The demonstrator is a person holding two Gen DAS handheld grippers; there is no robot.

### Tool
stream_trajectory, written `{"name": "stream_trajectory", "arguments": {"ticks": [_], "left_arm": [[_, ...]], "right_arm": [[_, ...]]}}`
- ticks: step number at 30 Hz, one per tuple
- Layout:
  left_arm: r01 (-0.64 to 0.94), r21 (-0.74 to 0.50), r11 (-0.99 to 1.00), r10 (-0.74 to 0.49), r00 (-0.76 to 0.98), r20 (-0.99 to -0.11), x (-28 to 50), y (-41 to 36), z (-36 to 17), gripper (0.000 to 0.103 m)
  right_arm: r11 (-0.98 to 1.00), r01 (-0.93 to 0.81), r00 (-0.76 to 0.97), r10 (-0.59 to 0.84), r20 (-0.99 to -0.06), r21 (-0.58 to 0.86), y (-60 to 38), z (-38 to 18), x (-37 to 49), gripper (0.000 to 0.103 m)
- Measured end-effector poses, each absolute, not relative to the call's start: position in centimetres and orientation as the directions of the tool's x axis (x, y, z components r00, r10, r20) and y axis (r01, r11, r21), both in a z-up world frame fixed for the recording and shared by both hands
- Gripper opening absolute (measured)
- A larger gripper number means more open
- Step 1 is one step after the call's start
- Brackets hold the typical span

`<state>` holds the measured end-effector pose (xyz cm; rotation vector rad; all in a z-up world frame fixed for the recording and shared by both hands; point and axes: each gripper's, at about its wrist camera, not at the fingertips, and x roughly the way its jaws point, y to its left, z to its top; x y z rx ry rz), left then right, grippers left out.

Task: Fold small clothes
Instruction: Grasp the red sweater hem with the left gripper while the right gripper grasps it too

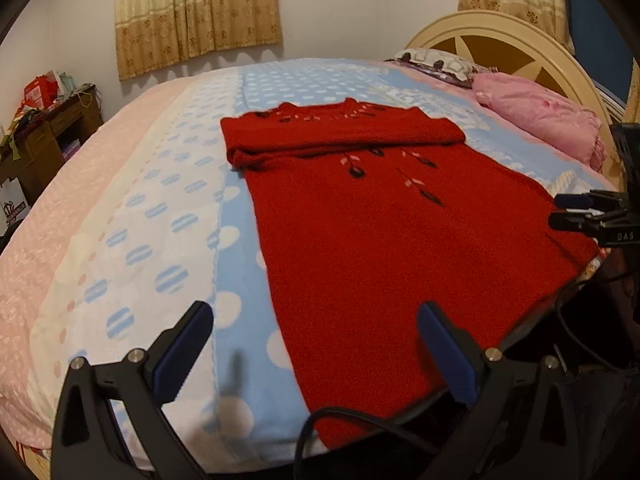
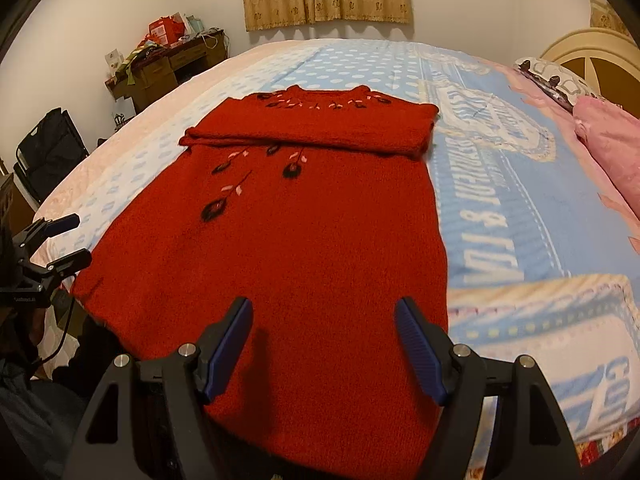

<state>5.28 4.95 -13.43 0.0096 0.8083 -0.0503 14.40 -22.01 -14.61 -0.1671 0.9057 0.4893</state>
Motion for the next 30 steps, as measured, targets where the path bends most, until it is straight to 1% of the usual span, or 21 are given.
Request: {"name": "stream_trajectory", "arguments": {"ticks": [5, 10, 13, 15, 16, 18, 21, 22, 24, 26, 30], "left_arm": [[0.046, -0.018, 0.999, -0.044, 0.682, -0.73, 3.7, 5.3, -13.7, 0.103], [0.031, -0.057, 0.998, -0.063, 0.663, -0.746, 2.7, 6.1, -14.3, 0.103], [0.05, -0.109, 0.993, -0.115, 0.649, -0.752, 2.3, 5.9, -14.8, 0.103], [0.073, -0.152, 0.986, -0.164, 0.632, -0.758, 2.3, 5.7, -15.1, 0.101], [0.08, -0.177, 0.981, -0.188, 0.622, -0.76, 2.4, 5.7, -15.3, 0.098], [0.088, -0.173, 0.981, -0.19, 0.628, -0.755, 2.3, 5.3, -15.2, 0.096], [0.097, -0.167, 0.981, -0.19, 0.631, -0.752, 2.1, 5.1, -15.1, 0.084], [0.1, -0.165, 0.981, -0.191, 0.632, -0.751, 2.1, 5.1, -15.0, 0.078], [0.106, -0.163, 0.981, -0.193, 0.632, -0.751, 2.0, 5.0, -14.9, 0.074], [0.119, -0.164, 0.979, -0.202, 0.632, -0.748, 1.9, 4.8, -14.9, 0.065], [0.134, -0.152, 0.979, -0.202, 0.632, -0.748, 1.8, 4.4, -14.9, 0.064]], "right_arm": [[0.886, -0.461, 0.527, 0.322, -0.787, 0.054, -23.3, -14.5, 12.8, 0.074], [0.897, -0.439, 0.533, 0.301, -0.791, 0.046, -24.4, -14.7, 11.8, 0.074], [0.902, -0.429, 0.535, 0.294, -0.792, 0.045, -25.2, -14.9, 11.1, 0.074], [0.906, -0.421, 0.534, 0.287, -0.795, 0.044, -25.8, -15.1, 10.6, 0.074], [0.907, -0.417, 0.53, 0.287, -0.798, 0.05, -26.1, -15.2, 10.5, 0.074], [0.913, -0.404, 0.527, 0.281, -0.802, 0.054, -26.9, -15.6, 10.3, 0.074], [0.919, -0.391, 0.534, 0.278, -0.799, 0.059, -27.7, -15.6, 10.1, 0.074], [0.921, -0.384, 0.532, 0.281, -0.799, 0.068, -28.0, -15.6, 10.1, 0.074], [0.923, -0.375, 0.533, 0.288, -0.795, 0.082, -28.4, -15.6, 10.0, 0.074], [0.924, -0.37, 0.531, 0.293, -0.795, 0.094, -28.6, -15.7, 9.9, 0.074], [0.918, -0.384, 0.528, 0.309, -0.791, 0.102, -28.5, -15.8, 9.5, 0.074]]}}
